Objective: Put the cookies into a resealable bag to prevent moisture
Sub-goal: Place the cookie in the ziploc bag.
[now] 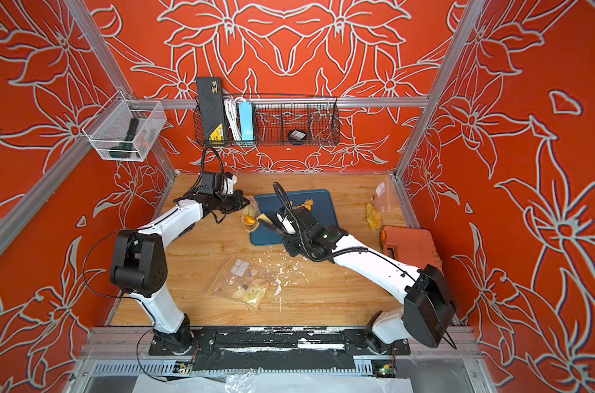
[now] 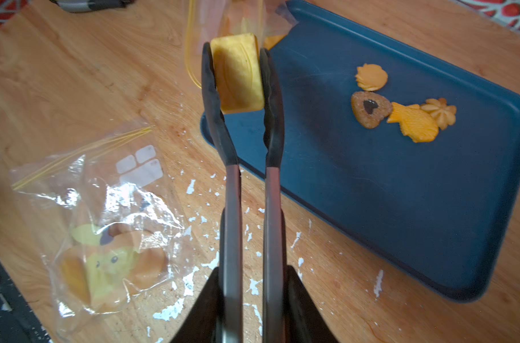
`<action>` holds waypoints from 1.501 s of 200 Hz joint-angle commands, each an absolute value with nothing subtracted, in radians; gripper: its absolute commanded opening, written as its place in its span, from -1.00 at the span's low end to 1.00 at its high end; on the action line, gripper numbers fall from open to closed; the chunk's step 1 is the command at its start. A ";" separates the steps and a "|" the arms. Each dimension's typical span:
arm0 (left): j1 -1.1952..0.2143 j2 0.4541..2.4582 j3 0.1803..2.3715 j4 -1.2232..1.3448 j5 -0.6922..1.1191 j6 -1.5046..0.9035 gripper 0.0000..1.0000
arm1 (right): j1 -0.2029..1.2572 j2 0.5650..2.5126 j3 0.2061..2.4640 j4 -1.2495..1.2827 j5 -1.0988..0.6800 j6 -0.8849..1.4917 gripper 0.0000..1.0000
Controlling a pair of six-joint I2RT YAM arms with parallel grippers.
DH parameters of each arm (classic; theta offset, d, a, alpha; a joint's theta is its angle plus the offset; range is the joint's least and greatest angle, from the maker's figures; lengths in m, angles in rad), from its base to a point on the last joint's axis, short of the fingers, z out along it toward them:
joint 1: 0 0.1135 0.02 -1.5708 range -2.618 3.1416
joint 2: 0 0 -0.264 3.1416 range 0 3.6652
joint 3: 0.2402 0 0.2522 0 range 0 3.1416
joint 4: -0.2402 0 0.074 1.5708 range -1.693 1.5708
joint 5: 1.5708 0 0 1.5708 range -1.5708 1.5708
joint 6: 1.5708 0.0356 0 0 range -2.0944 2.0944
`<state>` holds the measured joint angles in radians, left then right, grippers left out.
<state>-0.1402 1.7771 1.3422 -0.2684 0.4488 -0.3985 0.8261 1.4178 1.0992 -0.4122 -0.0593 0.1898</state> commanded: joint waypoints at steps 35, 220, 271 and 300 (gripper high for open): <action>-0.165 1.793 1.372 -0.295 0.492 -0.358 -1.00 | 0.832 1.527 1.215 -0.378 -0.072 0.185 -0.35; -0.149 1.778 1.356 -0.284 0.505 -0.363 -1.00 | 0.830 1.802 1.471 -0.497 -0.040 0.204 0.03; -0.141 1.771 1.352 -0.285 0.497 -0.367 -1.00 | 0.831 1.673 1.346 -0.465 -0.072 0.215 -0.06; -0.134 1.771 1.348 -0.282 0.499 -0.373 -1.00 | 0.832 1.455 1.082 -0.343 -0.046 0.253 -0.12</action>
